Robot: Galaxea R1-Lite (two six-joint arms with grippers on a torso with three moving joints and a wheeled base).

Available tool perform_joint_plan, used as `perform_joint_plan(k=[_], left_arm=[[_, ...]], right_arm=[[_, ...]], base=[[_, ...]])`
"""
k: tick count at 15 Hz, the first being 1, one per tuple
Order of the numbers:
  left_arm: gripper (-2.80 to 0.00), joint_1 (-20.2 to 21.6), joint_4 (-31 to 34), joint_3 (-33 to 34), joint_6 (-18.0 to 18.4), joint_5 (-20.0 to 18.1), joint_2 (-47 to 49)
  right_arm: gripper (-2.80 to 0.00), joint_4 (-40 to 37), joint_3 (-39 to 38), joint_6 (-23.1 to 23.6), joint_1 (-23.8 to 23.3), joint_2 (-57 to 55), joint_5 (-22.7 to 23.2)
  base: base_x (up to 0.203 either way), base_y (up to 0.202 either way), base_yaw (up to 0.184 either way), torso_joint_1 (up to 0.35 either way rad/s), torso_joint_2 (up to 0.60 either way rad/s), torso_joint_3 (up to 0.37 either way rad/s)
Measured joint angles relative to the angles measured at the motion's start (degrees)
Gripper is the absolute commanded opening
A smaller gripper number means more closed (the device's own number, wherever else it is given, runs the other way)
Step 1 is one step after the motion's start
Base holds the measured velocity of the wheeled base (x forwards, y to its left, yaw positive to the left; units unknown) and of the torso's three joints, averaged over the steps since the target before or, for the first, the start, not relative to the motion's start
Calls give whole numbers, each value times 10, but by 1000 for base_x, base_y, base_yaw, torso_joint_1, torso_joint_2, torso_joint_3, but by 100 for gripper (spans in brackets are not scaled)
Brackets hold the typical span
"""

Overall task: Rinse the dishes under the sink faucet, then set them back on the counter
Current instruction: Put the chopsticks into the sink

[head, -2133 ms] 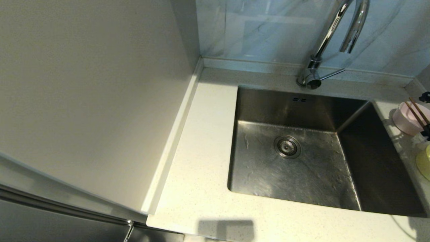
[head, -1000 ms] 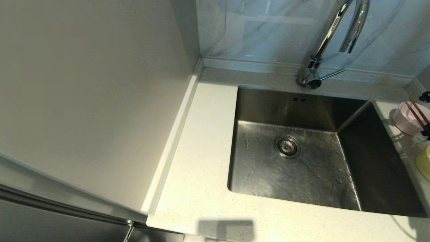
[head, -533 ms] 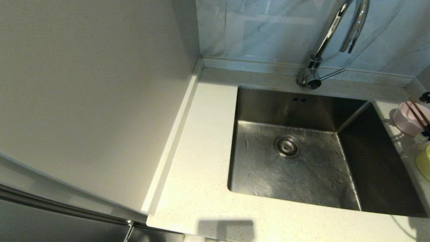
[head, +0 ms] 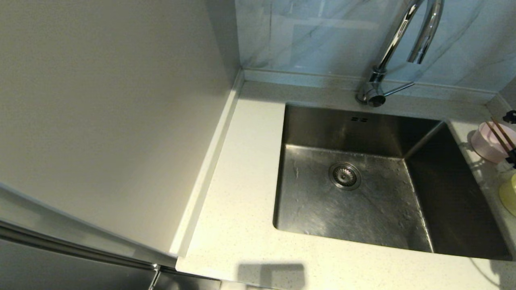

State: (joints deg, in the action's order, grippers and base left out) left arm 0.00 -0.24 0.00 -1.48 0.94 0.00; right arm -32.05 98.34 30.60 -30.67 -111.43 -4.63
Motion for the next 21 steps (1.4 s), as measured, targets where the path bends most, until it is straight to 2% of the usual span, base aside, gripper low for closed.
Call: perform_joint_plan(k=[12, 18, 21], left_arm=[[-280, 0, 0, 0, 0, 0, 0], [-280, 0, 0, 0, 0, 0, 0], [-280, 0, 0, 0, 0, 0, 0]], right_arm=[[-280, 0, 0, 0, 0, -1, 0], [-280, -2, 4, -1, 0, 34, 2], [-280, -13, -13, 0, 1, 79, 26]], base=[[0, 0, 0, 0, 0, 0], [0, 0, 0, 0, 0, 0], [0, 0, 0, 0, 0, 0]])
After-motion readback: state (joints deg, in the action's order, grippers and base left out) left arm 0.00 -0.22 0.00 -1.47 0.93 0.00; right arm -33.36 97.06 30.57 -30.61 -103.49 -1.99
